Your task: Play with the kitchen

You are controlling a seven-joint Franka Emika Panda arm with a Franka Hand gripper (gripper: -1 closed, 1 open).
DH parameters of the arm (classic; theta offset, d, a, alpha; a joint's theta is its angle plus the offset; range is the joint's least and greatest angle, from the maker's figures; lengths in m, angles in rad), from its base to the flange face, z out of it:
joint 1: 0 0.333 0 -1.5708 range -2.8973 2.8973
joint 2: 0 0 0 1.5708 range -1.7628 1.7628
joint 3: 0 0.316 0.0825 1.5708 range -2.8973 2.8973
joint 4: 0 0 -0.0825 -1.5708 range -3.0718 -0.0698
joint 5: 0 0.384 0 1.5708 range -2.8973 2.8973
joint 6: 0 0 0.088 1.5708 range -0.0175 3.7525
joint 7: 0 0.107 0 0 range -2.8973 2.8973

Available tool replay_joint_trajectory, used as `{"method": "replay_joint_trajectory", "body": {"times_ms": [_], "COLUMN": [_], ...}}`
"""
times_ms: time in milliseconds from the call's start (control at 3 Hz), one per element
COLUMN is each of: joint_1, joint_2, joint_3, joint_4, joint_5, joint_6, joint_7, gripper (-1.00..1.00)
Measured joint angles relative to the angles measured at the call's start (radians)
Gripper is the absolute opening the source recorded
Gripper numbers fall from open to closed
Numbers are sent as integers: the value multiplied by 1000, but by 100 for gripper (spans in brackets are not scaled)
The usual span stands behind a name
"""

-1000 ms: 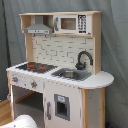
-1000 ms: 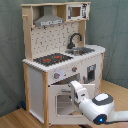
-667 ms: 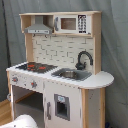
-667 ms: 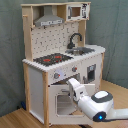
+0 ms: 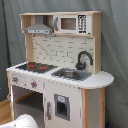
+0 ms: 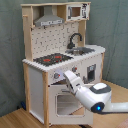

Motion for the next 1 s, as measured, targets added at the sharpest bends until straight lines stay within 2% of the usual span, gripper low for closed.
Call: {"method": "replay_joint_trajectory", "body": {"times_ms": [333,1000], "joint_1": [-10,-9], "joint_2": [12,67], "joint_3": [-40,-97], "joint_4": [-8,-89], "joint_5": [2,10], "joint_6": [6,-1], "joint_7": [-120,-330], "gripper": [100,100]}}
